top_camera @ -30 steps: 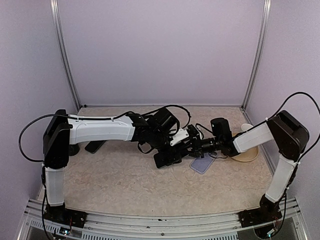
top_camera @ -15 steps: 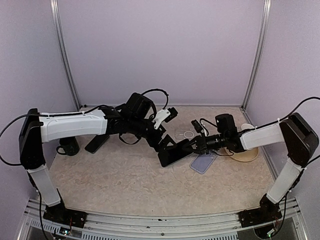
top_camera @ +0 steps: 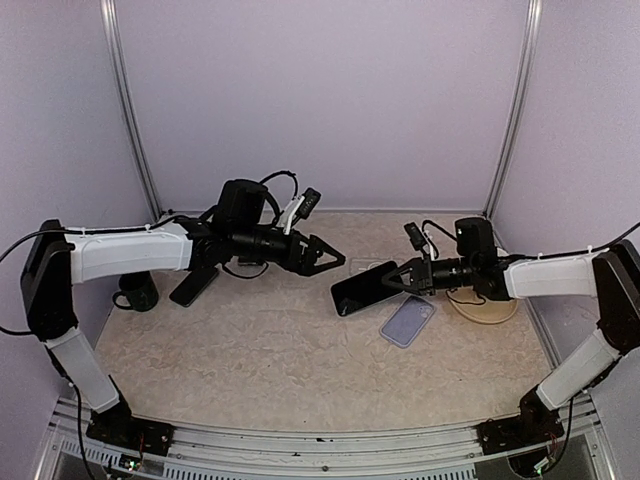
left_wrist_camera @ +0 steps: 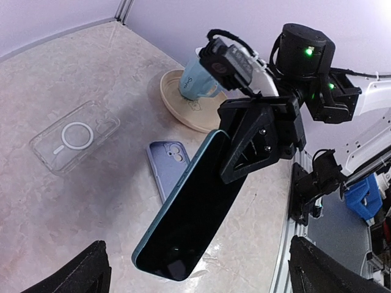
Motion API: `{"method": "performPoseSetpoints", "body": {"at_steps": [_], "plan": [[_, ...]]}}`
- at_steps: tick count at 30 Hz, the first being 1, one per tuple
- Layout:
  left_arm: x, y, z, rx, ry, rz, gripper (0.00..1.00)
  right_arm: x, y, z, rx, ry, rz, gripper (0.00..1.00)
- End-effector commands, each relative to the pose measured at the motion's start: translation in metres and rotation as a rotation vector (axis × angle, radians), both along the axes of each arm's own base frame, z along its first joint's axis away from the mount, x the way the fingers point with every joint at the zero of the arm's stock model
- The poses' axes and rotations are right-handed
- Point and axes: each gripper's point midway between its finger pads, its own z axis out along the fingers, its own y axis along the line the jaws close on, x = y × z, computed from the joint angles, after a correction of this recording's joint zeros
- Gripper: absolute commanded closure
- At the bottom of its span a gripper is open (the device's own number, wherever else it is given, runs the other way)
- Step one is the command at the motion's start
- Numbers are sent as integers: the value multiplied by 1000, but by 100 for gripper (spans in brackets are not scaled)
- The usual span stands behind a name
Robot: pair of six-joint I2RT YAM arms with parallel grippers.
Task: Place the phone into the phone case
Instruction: Pass from the right arm to the left
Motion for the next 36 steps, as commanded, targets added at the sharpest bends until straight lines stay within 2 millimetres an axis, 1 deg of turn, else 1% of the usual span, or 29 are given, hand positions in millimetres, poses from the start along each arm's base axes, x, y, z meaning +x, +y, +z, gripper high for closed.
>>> {"method": "performPoseSetpoints", "body": {"at_steps": [1, 3, 7, 10, 11, 12, 16, 21, 26, 31, 36], "plan": [[-2, 3, 25, -172, 41, 0, 1, -3, -4, 39, 45, -174, 17, 100], [-4, 5, 25, -213, 55, 10, 1, -4, -5, 48, 50, -217, 15, 100], [-7, 9, 23, -272, 89, 31, 1, -15, -6, 68, 95, -288, 44, 100], [-12, 11, 20, -320, 116, 22, 1, -22, -6, 77, 135, -318, 67, 100], [-14, 11, 26, -360, 106, 10, 1, -23, -6, 80, 146, -329, 70, 100], [-16, 12, 27, -389, 128, 5, 1, -24, -6, 82, 154, -335, 71, 100], [-24, 8, 26, -461, 174, -20, 1, -25, -6, 90, 199, -351, 62, 100], [-35, -3, 22, -515, 208, -58, 1, -27, -9, 102, 234, -394, 44, 100], [-41, -18, 16, -528, 240, -88, 4, -28, -6, 108, 255, -398, 59, 100], [-46, -28, 16, -551, 257, -118, 9, -26, -2, 103, 256, -384, 63, 100], [-48, -37, 19, -569, 269, -141, 17, -26, 4, 97, 268, -367, 76, 100]]}}
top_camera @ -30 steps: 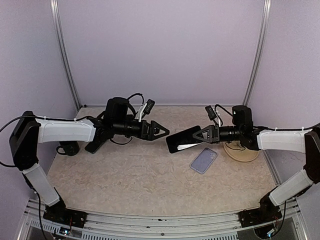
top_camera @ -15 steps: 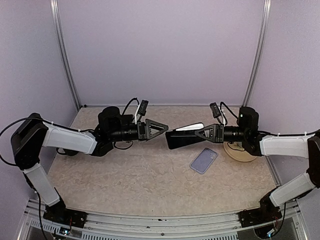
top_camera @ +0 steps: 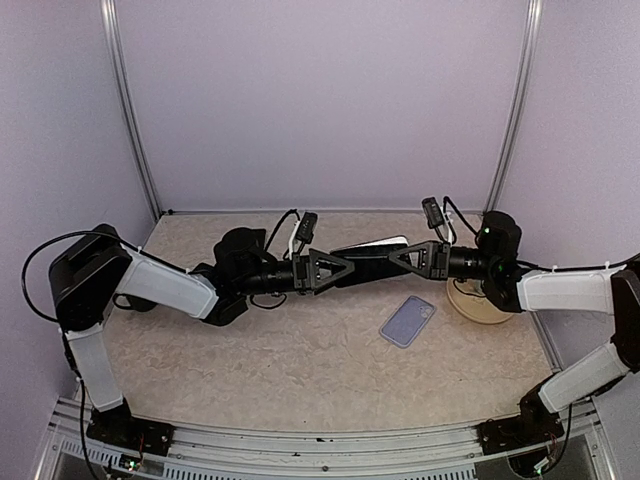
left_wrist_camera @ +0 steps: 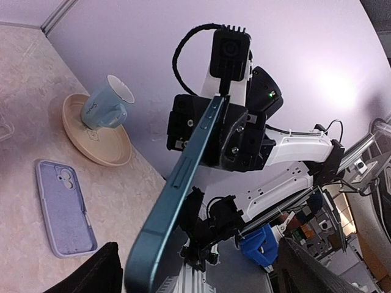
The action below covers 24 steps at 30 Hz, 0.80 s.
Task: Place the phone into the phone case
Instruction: Pass from the right arm to the left
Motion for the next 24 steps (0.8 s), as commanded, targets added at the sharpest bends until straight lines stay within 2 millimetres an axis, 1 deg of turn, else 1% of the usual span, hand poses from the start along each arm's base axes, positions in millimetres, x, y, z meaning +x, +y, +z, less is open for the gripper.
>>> {"method": "performPoseSetpoints", "body": {"at_steps": [1, 6, 12, 16, 21, 24], "plan": [[-5, -9, 22, -77, -39, -37, 19, -3, 7, 12, 44, -57, 32, 100], [-8, -11, 24, -96, -35, -55, 29, -3, 12, 6, 41, -42, 46, 100], [-12, -13, 25, -100, -41, -67, 39, -4, 14, 4, 46, -29, 61, 100], [-14, -13, 25, -98, -49, -69, 48, -5, 15, 0, 53, -7, 73, 100], [-15, -13, 23, -92, -56, -70, 55, -3, 18, -10, 50, 45, 92, 100], [-14, -14, 20, -76, -63, -62, 66, -3, 20, -14, 51, 69, 106, 100]]}}
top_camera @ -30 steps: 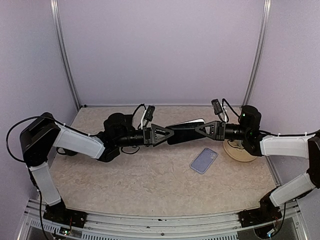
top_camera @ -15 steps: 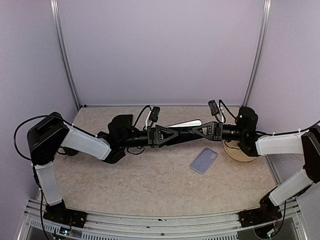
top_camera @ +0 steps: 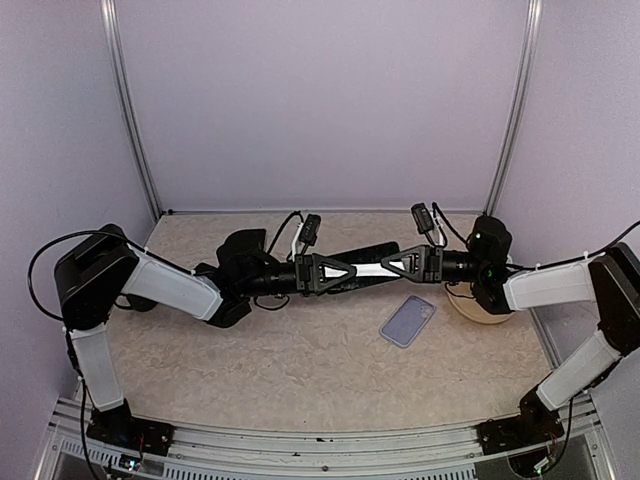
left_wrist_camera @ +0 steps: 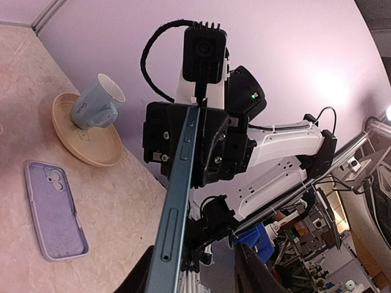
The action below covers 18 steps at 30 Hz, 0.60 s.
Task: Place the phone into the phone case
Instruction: Pass from the right arm to the left
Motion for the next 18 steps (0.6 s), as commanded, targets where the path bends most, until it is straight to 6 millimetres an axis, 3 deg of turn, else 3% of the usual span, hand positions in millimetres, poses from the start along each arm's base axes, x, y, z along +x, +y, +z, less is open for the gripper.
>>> {"method": "performPoseSetpoints", "body": {"at_steps": [1, 11, 18], "plan": [[-8, -5, 15, -31, -75, -23, 70, -1, 6, -1, 13, 10, 25, 100], [-6, -2, 6, 25, -99, 27, 100, 4, 9, -11, -39, 37, 15, 100], [-8, 5, 8, 14, -108, 40, 100, 12, 7, -17, -126, 40, -29, 96]]}}
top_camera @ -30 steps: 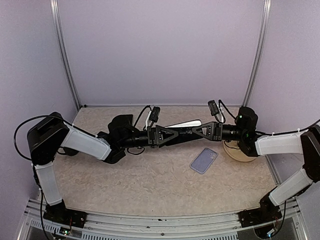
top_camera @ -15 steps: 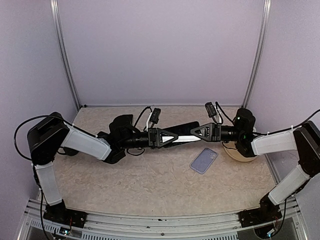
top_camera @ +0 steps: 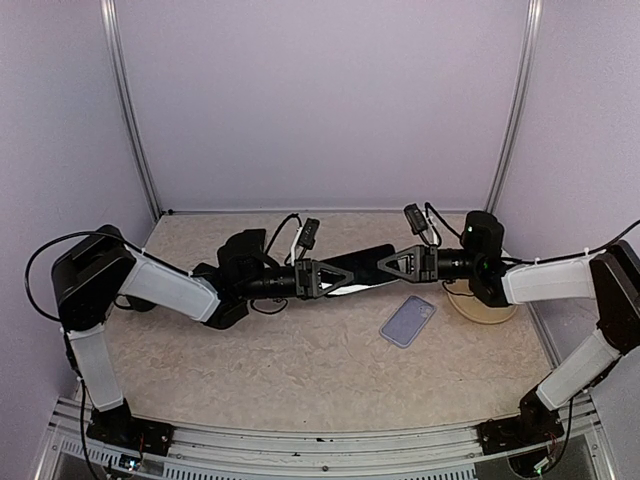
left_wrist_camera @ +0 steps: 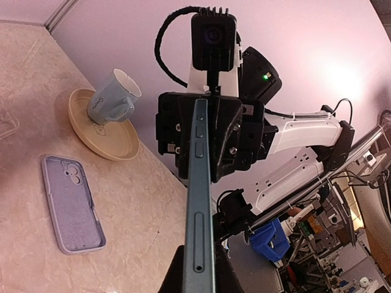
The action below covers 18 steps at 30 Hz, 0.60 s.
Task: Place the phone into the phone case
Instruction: Pass from the right arm to the left
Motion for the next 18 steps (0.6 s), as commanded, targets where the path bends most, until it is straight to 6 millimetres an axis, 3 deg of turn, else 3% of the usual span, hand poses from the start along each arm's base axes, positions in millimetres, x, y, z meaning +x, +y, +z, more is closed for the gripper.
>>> {"method": "performPoseSetpoints", "body": {"at_steps": [1, 4, 9, 12, 18], "plan": [[-9, 4, 22, -43, -67, 13, 100, 12, 0, -8, -93, -2, -69, 94], [-10, 10, 17, -25, -65, 32, 100, 14, -5, -7, -106, 3, -79, 78], [-13, 21, 13, -10, -65, 54, 100, 21, -17, -11, -128, 11, -118, 64], [-15, 28, 11, -1, -67, 73, 100, 24, -23, -16, -147, 18, -139, 43], [-17, 39, 3, 29, -42, 110, 100, 41, -41, -37, -240, 60, -232, 38]]}}
